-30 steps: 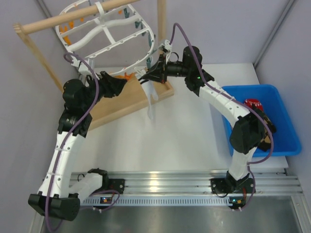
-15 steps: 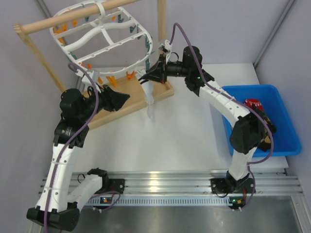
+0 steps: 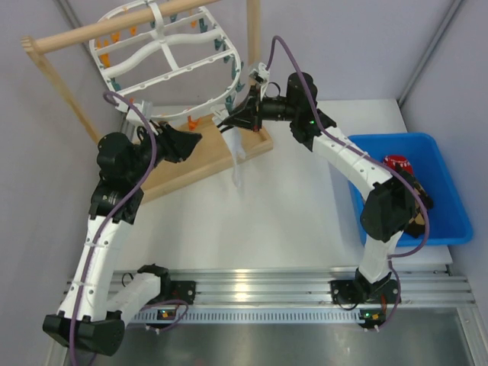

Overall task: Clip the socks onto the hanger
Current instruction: Open the clamp at the hanger.

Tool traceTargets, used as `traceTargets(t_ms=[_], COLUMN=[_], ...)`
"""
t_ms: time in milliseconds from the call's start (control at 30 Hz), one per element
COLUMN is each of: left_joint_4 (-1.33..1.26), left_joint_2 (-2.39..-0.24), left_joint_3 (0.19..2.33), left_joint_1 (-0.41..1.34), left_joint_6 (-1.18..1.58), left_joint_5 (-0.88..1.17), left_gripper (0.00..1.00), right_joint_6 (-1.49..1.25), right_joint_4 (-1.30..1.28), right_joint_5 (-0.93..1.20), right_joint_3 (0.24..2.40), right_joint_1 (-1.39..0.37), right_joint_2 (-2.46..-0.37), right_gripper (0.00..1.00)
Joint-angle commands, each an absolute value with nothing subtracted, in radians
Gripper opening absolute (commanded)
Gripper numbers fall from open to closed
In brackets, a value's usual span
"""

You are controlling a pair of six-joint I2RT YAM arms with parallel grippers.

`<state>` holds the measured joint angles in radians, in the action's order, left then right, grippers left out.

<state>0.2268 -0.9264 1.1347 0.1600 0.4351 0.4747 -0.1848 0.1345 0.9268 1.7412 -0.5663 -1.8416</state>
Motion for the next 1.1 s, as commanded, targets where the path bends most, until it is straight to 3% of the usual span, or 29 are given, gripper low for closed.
traceTargets(t_ms=[0,433,667,1067], left_joint_4=[0.065,-0.040,-0.141,-0.186], left_joint_2=[-0.931,-0.902,-0.926,-0.977], left_joint_3=[1.137,1.071,1.049,1.058], left_joint_1=[0.170,0.172,0.172,0.187], left_joint_6=[0.414,0.287,0.311,0.362], left_joint_5=[0.371,0.256,0.311,0.236], left_gripper=[0.47,0.43,0.44,0.43], right_joint_6=[-0.193,-0.193,-0.196,-0.204], right_joint_4=[0.199,0.196,0.195,0.201], right_joint_5=[0.946,0.951,0.957,0.983], right_joint_3=[1.744,1.746,1.744,1.727], right_joint_1=[-0.558,-0.560,-0.560,-0.561], right_joint_2=[-1.779,-1.779,-1.779,-1.770], right_gripper=[0.00,0.00,0.00,0.00])
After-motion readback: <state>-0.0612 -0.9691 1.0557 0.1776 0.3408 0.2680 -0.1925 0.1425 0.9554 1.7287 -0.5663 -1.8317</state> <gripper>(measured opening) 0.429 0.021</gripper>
